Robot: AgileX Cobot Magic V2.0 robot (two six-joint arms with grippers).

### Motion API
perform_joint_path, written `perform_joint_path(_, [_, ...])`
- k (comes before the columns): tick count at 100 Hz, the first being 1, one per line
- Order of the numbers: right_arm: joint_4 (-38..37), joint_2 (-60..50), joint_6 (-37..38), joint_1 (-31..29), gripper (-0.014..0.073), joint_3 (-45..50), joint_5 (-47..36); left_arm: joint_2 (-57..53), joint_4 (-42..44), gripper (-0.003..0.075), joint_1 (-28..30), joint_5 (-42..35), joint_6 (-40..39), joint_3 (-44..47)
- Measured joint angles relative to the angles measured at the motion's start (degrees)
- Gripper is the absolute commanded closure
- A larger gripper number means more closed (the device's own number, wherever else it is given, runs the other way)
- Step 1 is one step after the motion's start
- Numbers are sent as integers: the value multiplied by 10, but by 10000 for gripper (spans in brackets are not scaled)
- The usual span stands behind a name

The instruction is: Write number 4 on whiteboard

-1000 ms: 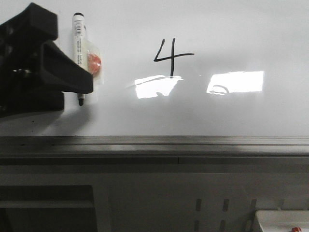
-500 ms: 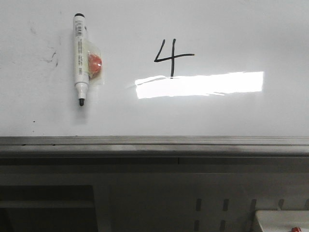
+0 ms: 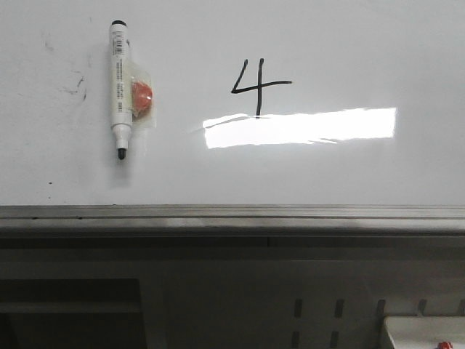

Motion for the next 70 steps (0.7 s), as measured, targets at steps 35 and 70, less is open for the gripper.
perform_joint_path(35, [0,-5,0,0,658,7,19,0,1,741,0,-1,0,0])
perform_joint_path(70, [0,-5,0,0,658,7,21,0,1,741,0,1,0,20])
